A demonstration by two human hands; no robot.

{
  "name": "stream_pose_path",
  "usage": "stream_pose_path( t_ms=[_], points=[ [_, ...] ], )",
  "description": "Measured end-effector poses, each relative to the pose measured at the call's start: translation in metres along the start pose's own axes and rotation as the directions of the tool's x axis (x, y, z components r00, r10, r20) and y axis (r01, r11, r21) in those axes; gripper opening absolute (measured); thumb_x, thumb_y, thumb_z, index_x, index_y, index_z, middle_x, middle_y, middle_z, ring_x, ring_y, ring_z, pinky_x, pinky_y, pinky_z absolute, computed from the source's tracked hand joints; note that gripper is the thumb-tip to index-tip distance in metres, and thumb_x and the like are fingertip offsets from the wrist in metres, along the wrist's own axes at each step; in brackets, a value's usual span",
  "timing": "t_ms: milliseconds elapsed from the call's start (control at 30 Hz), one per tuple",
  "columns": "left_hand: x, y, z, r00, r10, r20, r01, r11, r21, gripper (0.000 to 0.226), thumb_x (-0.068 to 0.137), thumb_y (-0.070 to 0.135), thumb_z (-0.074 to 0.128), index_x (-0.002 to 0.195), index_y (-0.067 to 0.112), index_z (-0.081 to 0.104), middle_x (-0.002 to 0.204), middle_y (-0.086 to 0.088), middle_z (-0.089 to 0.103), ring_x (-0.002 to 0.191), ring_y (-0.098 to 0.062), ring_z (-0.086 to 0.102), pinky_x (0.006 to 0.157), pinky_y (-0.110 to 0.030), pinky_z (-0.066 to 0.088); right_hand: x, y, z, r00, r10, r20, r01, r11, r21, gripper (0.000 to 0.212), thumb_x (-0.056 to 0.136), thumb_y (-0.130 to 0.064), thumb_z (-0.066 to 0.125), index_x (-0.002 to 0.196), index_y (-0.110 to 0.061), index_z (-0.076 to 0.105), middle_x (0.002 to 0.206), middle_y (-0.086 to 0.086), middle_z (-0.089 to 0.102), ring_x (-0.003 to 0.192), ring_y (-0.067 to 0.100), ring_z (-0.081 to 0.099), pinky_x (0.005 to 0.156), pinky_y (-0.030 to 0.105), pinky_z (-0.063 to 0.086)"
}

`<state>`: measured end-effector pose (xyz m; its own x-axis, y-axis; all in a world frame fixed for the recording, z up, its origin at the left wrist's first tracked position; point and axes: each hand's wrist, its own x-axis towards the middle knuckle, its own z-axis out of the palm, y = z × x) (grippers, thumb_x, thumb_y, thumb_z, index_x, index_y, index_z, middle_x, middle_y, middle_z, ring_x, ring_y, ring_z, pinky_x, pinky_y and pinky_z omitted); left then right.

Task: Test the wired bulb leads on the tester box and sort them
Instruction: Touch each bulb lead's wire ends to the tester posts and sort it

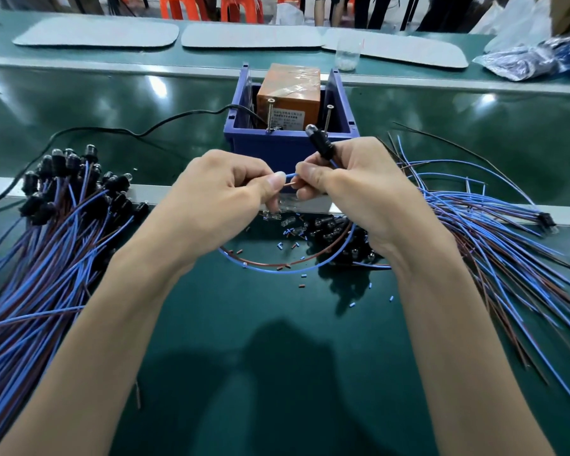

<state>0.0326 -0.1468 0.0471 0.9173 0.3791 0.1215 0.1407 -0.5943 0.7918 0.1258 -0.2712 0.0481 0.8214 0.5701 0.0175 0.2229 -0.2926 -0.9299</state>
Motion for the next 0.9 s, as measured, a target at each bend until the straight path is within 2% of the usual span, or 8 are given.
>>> stream_pose_path(
  t_ms=[100, 167, 233, 333, 500, 633, 767, 900],
  points=[
    [0.001, -0.004, -0.008, 0.999, 0.007, -0.047, -0.005, 0.999, 0.044, 0.039, 0.091, 0.029, 0.061, 0.054, 0.018, 0.060, 0.041, 0.008, 0.034, 0.042, -0.008, 0.029, 0.042, -0.017, 0.021, 0.004, 0.004, -0.003, 0.996, 0.023, -0.091, -0.026, 0.999, -0.040, 0.028, 0.087, -0.010, 0.060, 0.060, -0.017, 0.063, 0.054, -0.008, 0.063, 0.050, -0.003, 0.057, 0.051, 0.007, 0.042],
    [0.004, -0.011, -0.021, 0.992, 0.000, -0.123, -0.002, 1.000, -0.016, 0.035, 0.088, 0.034, 0.062, 0.057, 0.018, 0.063, 0.045, 0.007, 0.035, 0.045, -0.007, 0.027, 0.048, -0.023, 0.024, 0.006, 0.006, -0.013, 0.987, 0.024, -0.159, -0.033, 0.998, -0.051, 0.026, 0.088, -0.010, 0.058, 0.063, -0.017, 0.064, 0.057, -0.009, 0.063, 0.049, -0.006, 0.057, 0.050, 0.007, 0.039],
    [0.007, -0.015, -0.030, 0.980, -0.025, -0.198, -0.005, 0.989, -0.150, 0.035, 0.088, 0.036, 0.059, 0.057, 0.022, 0.065, 0.053, -0.003, 0.032, 0.049, -0.010, 0.025, 0.049, -0.027, 0.021, 0.005, 0.006, -0.019, 0.992, 0.009, -0.122, -0.013, 0.999, -0.038, 0.023, 0.089, -0.010, 0.060, 0.067, -0.014, 0.067, 0.061, -0.009, 0.066, 0.051, -0.006, 0.059, 0.055, 0.007, 0.040],
    [0.008, -0.014, -0.027, 0.966, -0.046, -0.254, -0.016, 0.971, -0.237, 0.039, 0.093, 0.035, 0.057, 0.057, 0.024, 0.065, 0.054, 0.001, 0.030, 0.051, -0.010, 0.024, 0.048, -0.027, 0.021, 0.002, 0.003, -0.011, 1.000, -0.002, 0.000, 0.002, 0.999, -0.033, 0.022, 0.093, -0.013, 0.057, 0.075, -0.012, 0.069, 0.071, -0.005, 0.070, 0.044, -0.003, 0.056, 0.051, 0.004, 0.039],
    [0.008, -0.008, -0.012, 0.983, -0.088, -0.159, 0.036, 0.952, -0.303, 0.037, 0.099, 0.028, 0.049, 0.067, 0.021, 0.065, 0.040, 0.014, 0.030, 0.041, -0.004, 0.024, 0.042, -0.017, 0.022, 0.004, 0.006, -0.004, 0.998, -0.054, 0.033, 0.056, 0.996, -0.070, 0.019, 0.094, -0.037, 0.056, 0.093, -0.025, 0.071, 0.060, -0.009, 0.063, 0.054, 0.002, 0.048, 0.059, 0.013, 0.037],
    [0.010, -0.007, -0.013, 0.991, -0.115, -0.068, 0.071, 0.884, -0.462, 0.036, 0.102, 0.017, 0.042, 0.077, 0.013, 0.067, 0.054, 0.010, 0.026, 0.043, -0.003, 0.022, 0.041, -0.013, 0.020, 0.005, 0.008, -0.007, 0.986, -0.063, -0.152, 0.066, 0.998, 0.010, 0.006, 0.086, -0.026, 0.069, 0.087, -0.029, 0.074, 0.084, -0.008, 0.071, 0.082, 0.003, 0.058, 0.079, 0.013, 0.042],
    [0.010, -0.008, -0.008, 0.995, -0.089, -0.052, 0.050, 0.860, -0.507, 0.032, 0.102, 0.011, 0.039, 0.089, 0.011, 0.068, 0.059, 0.007, 0.031, 0.052, -0.007, 0.026, 0.049, -0.016, 0.023, 0.003, 0.001, -0.012, 0.944, -0.109, -0.313, 0.155, 0.979, 0.129, 0.024, 0.094, -0.033, 0.058, 0.095, -0.017, 0.075, 0.063, -0.009, 0.056, 0.066, 0.010, 0.039, 0.063, 0.030, 0.034],
    [0.008, -0.006, -0.003, 0.998, -0.041, -0.039, 0.015, 0.854, -0.520, 0.029, 0.103, 0.014, 0.038, 0.099, 0.015, 0.066, 0.055, 0.012, 0.049, 0.053, -0.004, 0.039, 0.052, -0.010, 0.033, -0.001, -0.004, -0.013, 0.962, -0.088, -0.258, 0.161, 0.947, 0.278, 0.033, 0.099, -0.041, 0.044, 0.104, -0.024, 0.071, 0.050, -0.021, 0.046, 0.053, -0.003, 0.038, 0.061, 0.017, 0.028]
  ],
)
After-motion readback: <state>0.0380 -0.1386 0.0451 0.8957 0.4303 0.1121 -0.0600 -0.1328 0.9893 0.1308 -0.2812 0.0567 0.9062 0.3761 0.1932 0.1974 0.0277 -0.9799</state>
